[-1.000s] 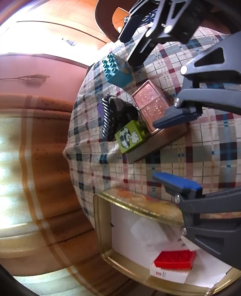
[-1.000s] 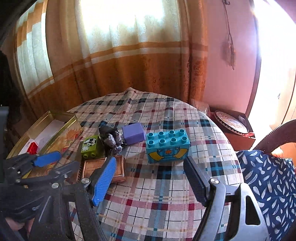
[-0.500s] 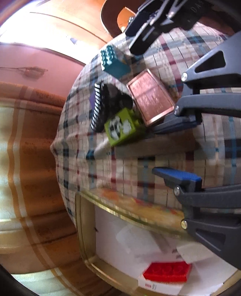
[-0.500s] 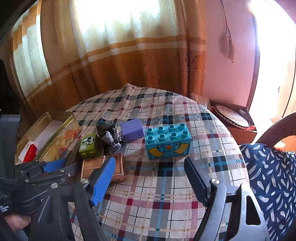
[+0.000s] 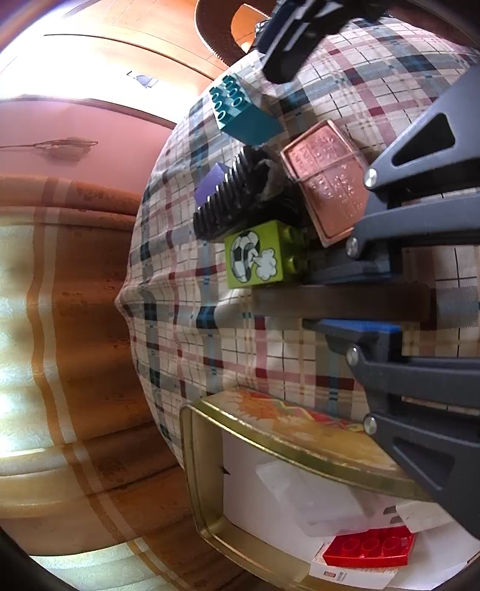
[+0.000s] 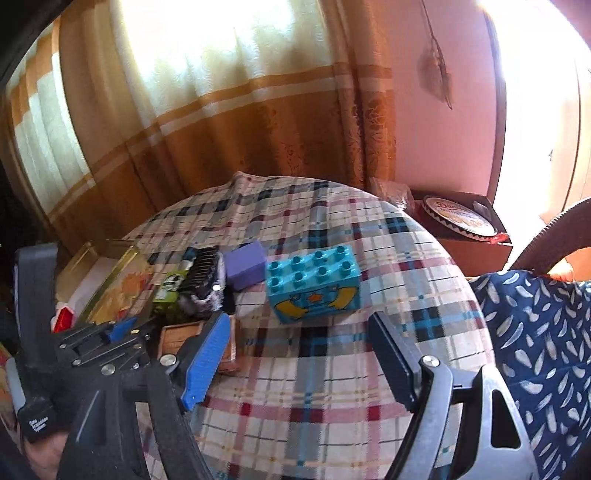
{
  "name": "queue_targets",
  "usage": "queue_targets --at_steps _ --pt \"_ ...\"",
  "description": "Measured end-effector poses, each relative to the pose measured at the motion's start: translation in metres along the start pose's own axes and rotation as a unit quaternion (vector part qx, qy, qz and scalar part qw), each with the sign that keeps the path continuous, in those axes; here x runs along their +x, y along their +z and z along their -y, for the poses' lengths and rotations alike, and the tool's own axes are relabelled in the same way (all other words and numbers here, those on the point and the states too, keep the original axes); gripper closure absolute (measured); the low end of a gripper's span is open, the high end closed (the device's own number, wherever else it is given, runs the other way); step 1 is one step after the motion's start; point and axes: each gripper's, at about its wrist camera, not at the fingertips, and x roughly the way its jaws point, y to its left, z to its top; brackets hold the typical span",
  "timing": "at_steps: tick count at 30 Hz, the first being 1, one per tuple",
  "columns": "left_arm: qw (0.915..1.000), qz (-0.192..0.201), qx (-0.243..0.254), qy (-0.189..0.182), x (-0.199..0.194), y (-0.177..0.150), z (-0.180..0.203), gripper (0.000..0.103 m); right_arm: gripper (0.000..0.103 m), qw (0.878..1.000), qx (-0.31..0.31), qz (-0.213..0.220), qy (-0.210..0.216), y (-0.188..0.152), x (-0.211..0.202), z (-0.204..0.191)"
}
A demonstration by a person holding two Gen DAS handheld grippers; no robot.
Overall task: Organize rigid objects
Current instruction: 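Move the left gripper to the brown wooden comb and grasp it while the right approaches the blue Duplo brick, then grasp the blue Duplo brick with the right gripper while the left holds the comb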
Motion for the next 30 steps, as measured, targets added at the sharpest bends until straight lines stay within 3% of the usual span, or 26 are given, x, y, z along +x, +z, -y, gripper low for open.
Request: queue_targets --at_steps 1,4,7,9,12,21,22,25,30 --pt "1.0000 0.000 -0.001 -0.002 0.000 0.000 0.000 0.089 0.024 1.000 -0.012 0.009 -0.009 0.003 -0.001 -0.001" --pt "1.0000 0.000 -0.002 -0.001 0.000 0.000 0.000 0.089 0.008 0.999 -0.034 0.027 -0.021 0.012 0.000 -0.006" --pt "1.0000 0.000 -0.003 0.000 -0.001 0.000 0.000 0.089 0.007 0.999 -0.052 0.001 -0.013 0.018 0.013 -0.015" --pt "1.0000 0.000 -0.007 -0.002 -0.001 -0.001 -0.001 0.089 0.007 0.997 -0.065 -0.012 -0.033 0.020 0.021 -0.020" --pt "0.9999 -0.001 -0.014 -0.007 0.000 -0.001 -0.004 0.089 0.007 0.997 -0.046 -0.015 -0.058 0.023 0.029 -0.016" --pt "0.9999 -0.001 -0.013 -0.004 0.001 -0.001 -0.005 0.089 0.007 0.997 -0.018 -0.040 -0.055 0.027 0.048 -0.003" --pt "0.9999 -0.001 -0.013 -0.004 0.001 -0.001 -0.006 0.089 0.008 0.997 -0.015 -0.049 -0.050 0.026 0.050 -0.002" --pt "0.9999 -0.001 -0.015 -0.005 0.001 -0.001 -0.006 0.089 0.035 0.997 -0.014 -0.063 -0.039 0.023 0.054 -0.001" --pt "0.9999 0.000 -0.016 -0.005 0.001 -0.001 -0.006 0.089 0.035 0.997 -0.034 -0.056 -0.038 0.020 0.050 -0.008"
